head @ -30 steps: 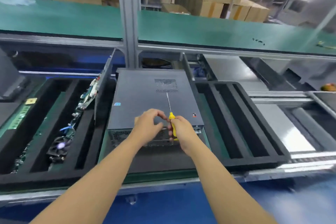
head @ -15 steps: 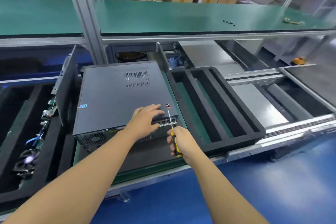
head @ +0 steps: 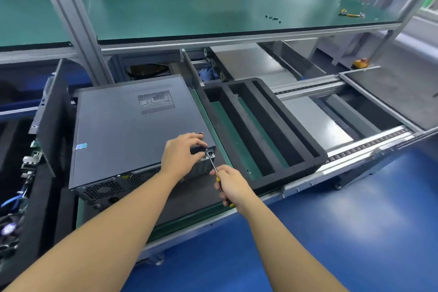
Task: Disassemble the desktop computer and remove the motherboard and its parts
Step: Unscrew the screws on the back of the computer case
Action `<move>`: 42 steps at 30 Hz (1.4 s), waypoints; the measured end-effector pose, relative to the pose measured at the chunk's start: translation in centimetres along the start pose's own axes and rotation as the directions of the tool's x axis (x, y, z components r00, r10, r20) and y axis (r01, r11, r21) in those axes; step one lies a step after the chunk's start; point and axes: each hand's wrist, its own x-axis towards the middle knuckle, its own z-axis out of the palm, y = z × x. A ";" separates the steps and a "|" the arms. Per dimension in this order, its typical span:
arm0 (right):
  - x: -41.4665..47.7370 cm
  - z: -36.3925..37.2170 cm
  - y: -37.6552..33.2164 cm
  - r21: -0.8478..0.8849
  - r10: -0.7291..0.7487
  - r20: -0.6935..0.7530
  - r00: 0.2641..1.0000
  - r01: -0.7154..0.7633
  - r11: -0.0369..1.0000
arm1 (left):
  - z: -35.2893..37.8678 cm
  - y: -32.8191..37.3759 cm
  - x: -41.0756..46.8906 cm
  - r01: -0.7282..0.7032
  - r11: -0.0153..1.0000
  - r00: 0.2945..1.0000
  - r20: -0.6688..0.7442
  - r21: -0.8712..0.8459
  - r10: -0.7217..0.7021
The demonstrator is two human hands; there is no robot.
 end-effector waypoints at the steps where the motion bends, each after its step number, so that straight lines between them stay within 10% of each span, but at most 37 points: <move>1: 0.0 0.0 0.0 0.004 0.001 -0.002 1.000 -0.001 1.000 | 0.1 0.1 0.0 0.005 1.000 1.000 -0.012 0.017 -0.004; 14: 0.2 -0.3 -0.6 -0.023 0.025 0.043 0.999 -0.024 0.999 | 1.1 0.5 0.1 0.021 0.995 0.995 -0.097 0.095 -0.011; 20: 0.3 -1.2 -1.6 0.009 0.061 0.142 0.988 -0.063 0.998 | -0.1 -0.9 0.5 -0.123 0.976 0.991 0.077 0.179 0.110; 26: 0.2 -0.2 -1.3 -0.287 -0.023 -0.057 0.998 0.005 0.958 | 0.2 -1.2 0.3 -0.123 0.986 0.990 0.077 0.113 0.114; 35: -0.4 0.5 -0.2 -0.781 -0.337 -0.284 0.898 -0.012 0.625 | 0.3 -1.2 0.3 -0.126 0.988 0.989 0.086 0.086 0.119; 42: 0.0 0.5 -1.3 -0.364 0.024 -0.107 0.994 -0.061 0.930 | -0.3 -1.7 0.5 -0.135 0.990 0.982 0.136 0.032 0.130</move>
